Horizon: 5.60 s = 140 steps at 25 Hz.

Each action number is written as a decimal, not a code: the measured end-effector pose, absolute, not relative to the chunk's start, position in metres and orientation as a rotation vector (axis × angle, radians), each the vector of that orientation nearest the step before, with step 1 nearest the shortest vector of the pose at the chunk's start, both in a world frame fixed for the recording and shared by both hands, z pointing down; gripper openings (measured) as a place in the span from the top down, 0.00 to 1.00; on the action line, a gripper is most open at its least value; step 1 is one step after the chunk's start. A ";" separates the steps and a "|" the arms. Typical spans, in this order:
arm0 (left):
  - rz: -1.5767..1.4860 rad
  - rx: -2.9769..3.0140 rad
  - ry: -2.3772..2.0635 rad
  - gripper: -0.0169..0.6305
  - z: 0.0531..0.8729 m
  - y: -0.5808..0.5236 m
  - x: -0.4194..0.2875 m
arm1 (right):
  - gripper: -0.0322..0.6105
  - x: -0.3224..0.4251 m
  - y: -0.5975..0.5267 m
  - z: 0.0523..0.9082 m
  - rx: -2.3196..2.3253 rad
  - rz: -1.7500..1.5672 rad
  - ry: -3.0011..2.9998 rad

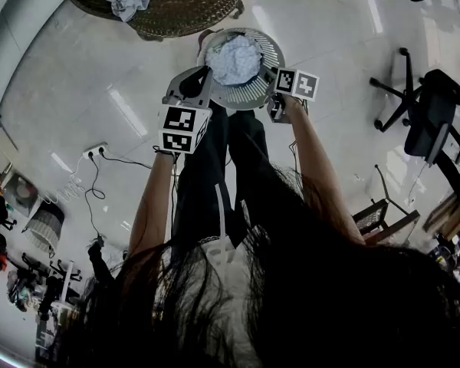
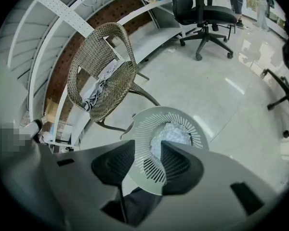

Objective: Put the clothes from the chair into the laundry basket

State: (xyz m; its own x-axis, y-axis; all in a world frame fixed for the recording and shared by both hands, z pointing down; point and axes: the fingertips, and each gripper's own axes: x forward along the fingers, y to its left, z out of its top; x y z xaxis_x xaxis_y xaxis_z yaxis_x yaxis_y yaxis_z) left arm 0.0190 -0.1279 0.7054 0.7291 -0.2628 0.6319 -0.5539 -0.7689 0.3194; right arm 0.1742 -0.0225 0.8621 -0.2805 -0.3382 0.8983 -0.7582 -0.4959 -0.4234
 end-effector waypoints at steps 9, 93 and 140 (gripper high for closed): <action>0.775 2.452 -0.600 0.94 0.693 -0.108 0.019 | 0.70 0.159 -0.039 0.819 1.681 1.764 -1.536; 0.439 2.326 -1.329 0.94 0.480 -0.165 -0.161 | 0.80 -0.018 -0.196 0.480 1.119 0.467 -2.293; 0.660 2.417 -1.005 0.94 0.703 -0.369 -0.211 | 0.52 -0.007 -0.464 0.872 1.531 1.544 -1.703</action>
State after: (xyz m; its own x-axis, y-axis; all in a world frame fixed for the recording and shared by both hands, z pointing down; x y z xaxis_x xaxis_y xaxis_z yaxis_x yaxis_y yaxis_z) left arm -0.2115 -0.3692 0.7031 0.6224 -0.5300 0.5760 -0.7392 -0.6400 0.2098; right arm -0.0075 -0.4644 0.8724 -0.3362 -0.4520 0.8263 -0.8664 -0.1955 -0.4594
